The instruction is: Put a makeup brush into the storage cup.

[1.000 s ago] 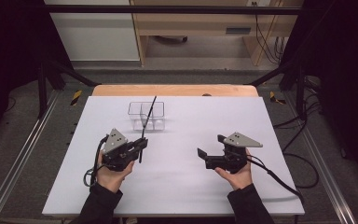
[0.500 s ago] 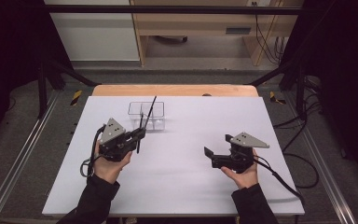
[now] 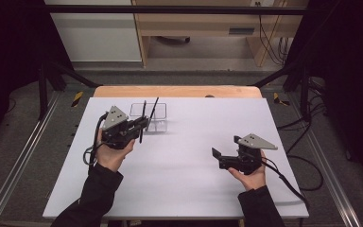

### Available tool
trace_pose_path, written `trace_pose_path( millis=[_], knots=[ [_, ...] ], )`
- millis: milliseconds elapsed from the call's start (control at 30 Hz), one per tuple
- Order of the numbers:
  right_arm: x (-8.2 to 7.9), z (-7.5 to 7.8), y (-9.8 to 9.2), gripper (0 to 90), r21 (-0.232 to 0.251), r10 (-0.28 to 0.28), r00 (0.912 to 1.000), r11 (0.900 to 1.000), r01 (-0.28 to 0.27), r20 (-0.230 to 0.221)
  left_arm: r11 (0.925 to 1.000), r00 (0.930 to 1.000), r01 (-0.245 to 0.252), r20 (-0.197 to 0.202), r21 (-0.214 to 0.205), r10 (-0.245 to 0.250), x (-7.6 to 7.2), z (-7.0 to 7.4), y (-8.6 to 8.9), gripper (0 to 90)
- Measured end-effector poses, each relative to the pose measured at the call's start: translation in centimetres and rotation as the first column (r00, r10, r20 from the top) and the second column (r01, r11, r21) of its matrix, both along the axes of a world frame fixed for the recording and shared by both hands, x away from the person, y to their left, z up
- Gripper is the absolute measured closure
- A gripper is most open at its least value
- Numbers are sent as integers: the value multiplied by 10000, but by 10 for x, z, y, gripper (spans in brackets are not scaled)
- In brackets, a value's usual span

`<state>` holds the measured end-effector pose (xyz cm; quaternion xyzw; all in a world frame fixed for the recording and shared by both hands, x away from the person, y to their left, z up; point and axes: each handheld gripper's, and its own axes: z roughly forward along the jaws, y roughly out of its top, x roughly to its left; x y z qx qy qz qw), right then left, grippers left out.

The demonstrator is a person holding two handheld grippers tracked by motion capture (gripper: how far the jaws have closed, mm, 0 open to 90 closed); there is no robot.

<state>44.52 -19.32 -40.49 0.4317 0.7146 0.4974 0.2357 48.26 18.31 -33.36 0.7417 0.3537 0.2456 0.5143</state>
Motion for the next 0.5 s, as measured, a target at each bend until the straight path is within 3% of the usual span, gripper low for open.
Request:
trace_pose_path(
  millis=[500],
  knots=[
    [0,-1,-1,56,-212,-119,9999,9997,118,-57,9996,9996,-265,41,-104,265,29,4,-4,822]
  ],
)
